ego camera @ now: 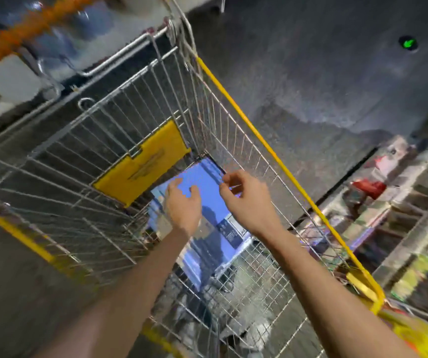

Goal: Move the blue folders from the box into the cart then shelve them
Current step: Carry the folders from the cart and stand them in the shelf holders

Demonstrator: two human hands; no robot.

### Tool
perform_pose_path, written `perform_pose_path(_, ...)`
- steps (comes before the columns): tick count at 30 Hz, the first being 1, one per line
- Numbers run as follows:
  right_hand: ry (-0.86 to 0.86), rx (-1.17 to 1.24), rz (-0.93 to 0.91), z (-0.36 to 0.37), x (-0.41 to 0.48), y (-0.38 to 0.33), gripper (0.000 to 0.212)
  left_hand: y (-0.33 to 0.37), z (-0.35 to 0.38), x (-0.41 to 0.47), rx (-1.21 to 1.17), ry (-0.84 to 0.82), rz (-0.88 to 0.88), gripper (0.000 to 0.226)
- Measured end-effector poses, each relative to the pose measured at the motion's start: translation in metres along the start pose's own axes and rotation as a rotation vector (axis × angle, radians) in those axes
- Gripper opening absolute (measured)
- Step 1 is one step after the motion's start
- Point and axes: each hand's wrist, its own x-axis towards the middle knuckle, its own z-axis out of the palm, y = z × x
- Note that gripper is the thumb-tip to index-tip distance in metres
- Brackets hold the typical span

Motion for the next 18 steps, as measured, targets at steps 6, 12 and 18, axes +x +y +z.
perform_pose_path(6, -0.118, -0.024, 0.202, 0.067, 0.025, 0.069, 0.025, -0.057, 0.012, 0.023, 0.208, -0.01, -0.246, 0.064)
perform_pose_path(12, -0.214, -0.037, 0.325, 0.125, 0.03, 0.125, 0.038, -0.093, 0.031, 0.042, 0.04, -0.025, -0.411, 0.053)
perform_pose_path(18, -0.28, -0.146, 0.298, 0.147, 0.028, 0.154, 0.032, -0.105, 0.028, 0.054, 0.024, 0.04, -0.4, 0.039)
